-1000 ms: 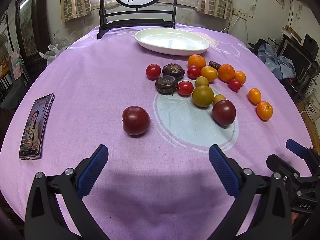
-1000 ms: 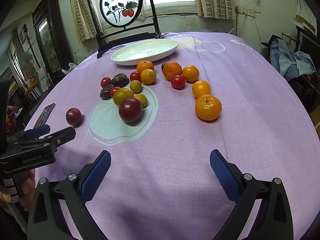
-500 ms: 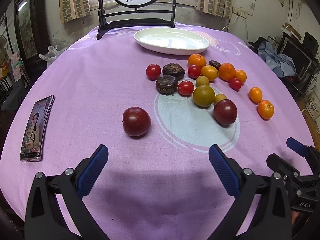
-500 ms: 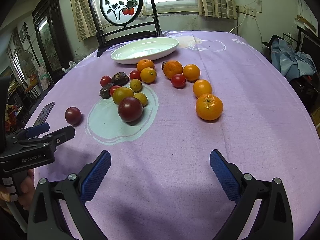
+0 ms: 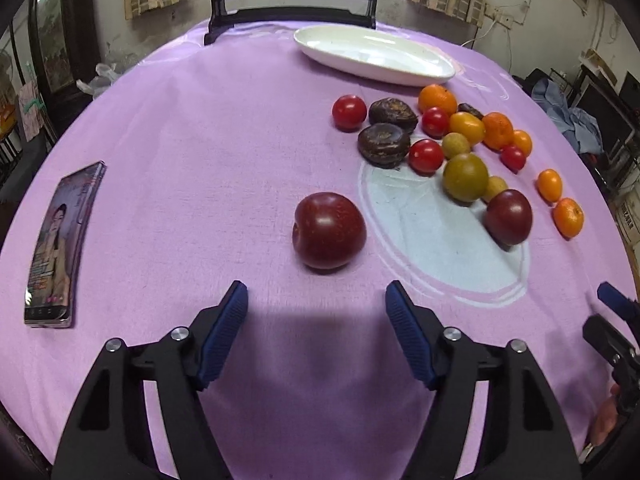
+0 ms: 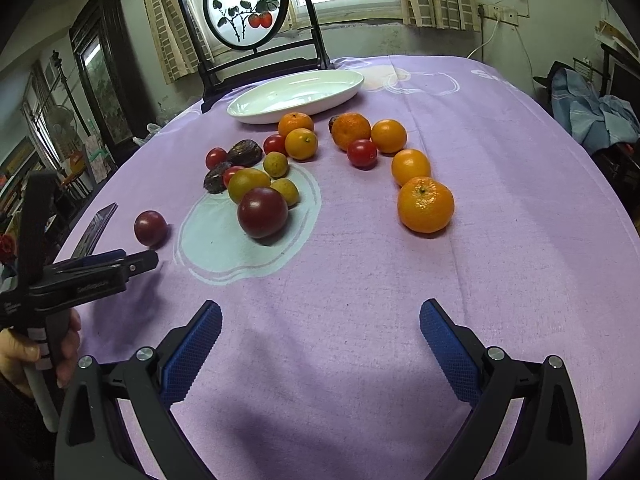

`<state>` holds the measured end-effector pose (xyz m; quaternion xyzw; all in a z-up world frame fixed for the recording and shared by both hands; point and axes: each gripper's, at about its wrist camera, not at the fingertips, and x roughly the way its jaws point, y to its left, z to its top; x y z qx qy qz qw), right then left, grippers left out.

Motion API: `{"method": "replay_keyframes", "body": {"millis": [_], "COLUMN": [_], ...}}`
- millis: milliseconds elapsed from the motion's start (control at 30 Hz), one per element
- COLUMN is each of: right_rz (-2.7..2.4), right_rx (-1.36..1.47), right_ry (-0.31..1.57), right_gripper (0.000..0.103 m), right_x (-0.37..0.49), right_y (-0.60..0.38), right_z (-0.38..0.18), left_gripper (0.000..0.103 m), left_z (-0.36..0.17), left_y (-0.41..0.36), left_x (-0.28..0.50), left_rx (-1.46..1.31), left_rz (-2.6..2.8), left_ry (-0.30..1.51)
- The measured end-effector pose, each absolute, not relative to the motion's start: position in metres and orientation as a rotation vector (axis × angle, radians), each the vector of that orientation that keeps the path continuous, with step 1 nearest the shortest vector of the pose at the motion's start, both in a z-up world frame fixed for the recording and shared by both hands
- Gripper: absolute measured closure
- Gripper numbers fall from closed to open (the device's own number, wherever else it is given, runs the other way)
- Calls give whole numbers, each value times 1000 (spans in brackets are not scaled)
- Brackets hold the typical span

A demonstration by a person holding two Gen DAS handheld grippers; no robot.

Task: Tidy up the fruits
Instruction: 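Grasp the dark red tomato with the left tool while the right tool grasps a tangerine, then carry both fruits to the white plate and release them there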

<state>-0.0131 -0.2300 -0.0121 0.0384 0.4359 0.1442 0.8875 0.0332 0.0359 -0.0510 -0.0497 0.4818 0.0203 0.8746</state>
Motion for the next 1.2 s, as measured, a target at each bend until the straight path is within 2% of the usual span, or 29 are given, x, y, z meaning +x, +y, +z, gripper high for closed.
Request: {"method": "replay_keyframes", "body": {"millis": [67,133,200,233,667,767,833,867,900,933,967,1200], "right_rz": [305,309,313,312,177,122,87,80,86,92,85,149], "right_rx": [101,125,153,164,74,-5,-37,-46,-47,-51,-53,-8], "right_ry": [912,920,928,934,1063,1063,1065,1064,1064,1060,1058,1033], "right_gripper": [3,3,3,3,3,10,20,28,41,47,60,61], "right_x": [-10,-8,-6,-4,52,70,79,83,84,85,85,75], "right_y": [-235,-239,-243,-245,-252,-247,-245,-244,-243,-243,-244,-248], "right_z": [-13,-15,-17,-18,-32,-36,-36,-35,-34,-33,-31,-16], "left_gripper": [35,41,63,66,66,66,66,66,66,66,66,66], "left_z": [-51,-52,-52,-51,-50,-51,-51,-51,-51,-51,-51,-36], "left_y": [34,30,27,26,-7,-4,-1,0,1,2,3,6], "left_x": [44,54,65,67,64,62,59,58,57,56,57,56], "left_rx": [-92,-69,-47,-57,20,4,1,0,0,-1,0,30], "left_rz": [51,50,70,64,-64,-73,-76,-77,-77,-77,-79,-99], "left_ry": [998,1003,999,1004,983,986,988,989,989,991,992,962]}}
